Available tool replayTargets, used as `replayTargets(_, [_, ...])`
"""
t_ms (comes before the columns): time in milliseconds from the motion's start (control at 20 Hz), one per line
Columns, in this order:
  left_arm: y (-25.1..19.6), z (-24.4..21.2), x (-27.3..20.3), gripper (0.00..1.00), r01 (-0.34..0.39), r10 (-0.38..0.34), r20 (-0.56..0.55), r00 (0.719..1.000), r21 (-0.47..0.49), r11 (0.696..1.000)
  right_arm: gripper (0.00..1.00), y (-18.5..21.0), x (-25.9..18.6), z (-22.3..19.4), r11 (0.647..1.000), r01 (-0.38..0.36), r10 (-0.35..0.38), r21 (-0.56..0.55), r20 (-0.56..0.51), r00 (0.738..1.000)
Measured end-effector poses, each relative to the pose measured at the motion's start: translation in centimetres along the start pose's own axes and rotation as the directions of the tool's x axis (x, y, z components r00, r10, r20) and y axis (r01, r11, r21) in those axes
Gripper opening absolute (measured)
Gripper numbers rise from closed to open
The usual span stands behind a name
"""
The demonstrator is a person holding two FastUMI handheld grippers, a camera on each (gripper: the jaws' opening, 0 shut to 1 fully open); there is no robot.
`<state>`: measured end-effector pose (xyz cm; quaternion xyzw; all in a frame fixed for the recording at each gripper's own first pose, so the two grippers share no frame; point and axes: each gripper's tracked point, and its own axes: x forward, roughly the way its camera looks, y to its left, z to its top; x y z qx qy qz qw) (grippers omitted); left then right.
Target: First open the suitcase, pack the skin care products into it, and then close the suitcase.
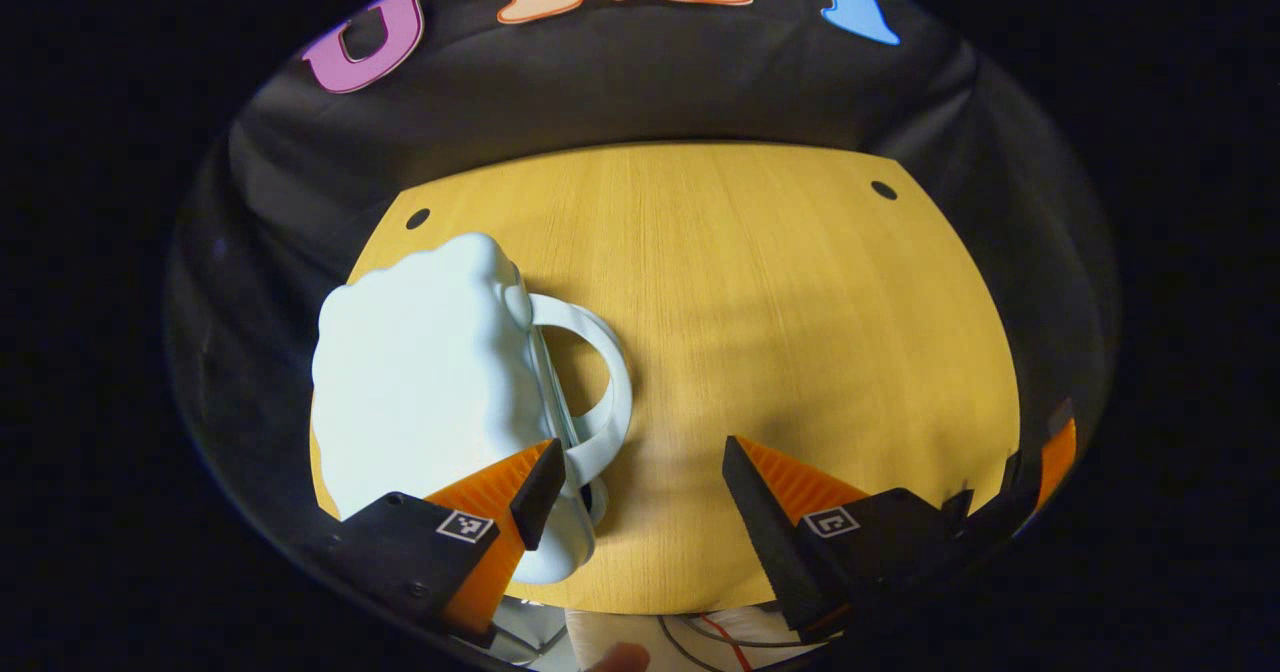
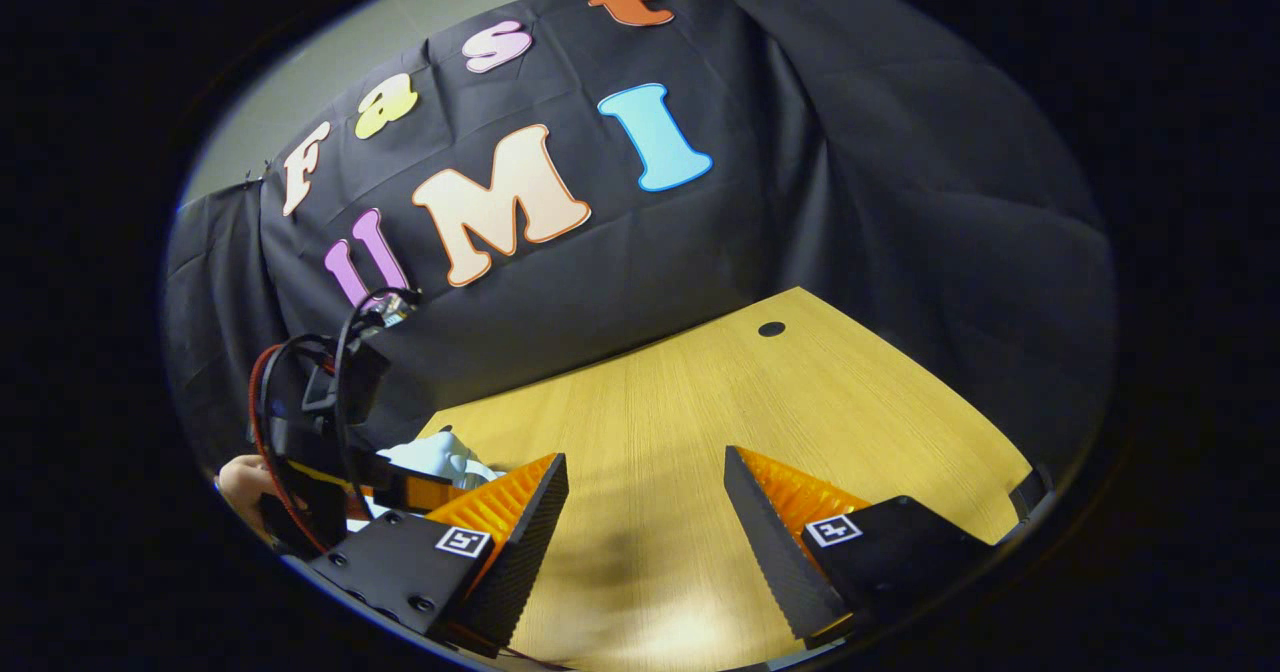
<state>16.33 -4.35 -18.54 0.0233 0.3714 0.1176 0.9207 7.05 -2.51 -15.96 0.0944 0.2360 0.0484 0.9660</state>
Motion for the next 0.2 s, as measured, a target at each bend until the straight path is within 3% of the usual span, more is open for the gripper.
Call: replayTargets(200, [-0.7,-2.5,-1.3,0.96,0.018,-0.018,-0.022,1.000,0.008,1.000,0.98,0.6,0.3,-0.2,1.000,-0.024,0.024,-0.017,-0.013,1.000])
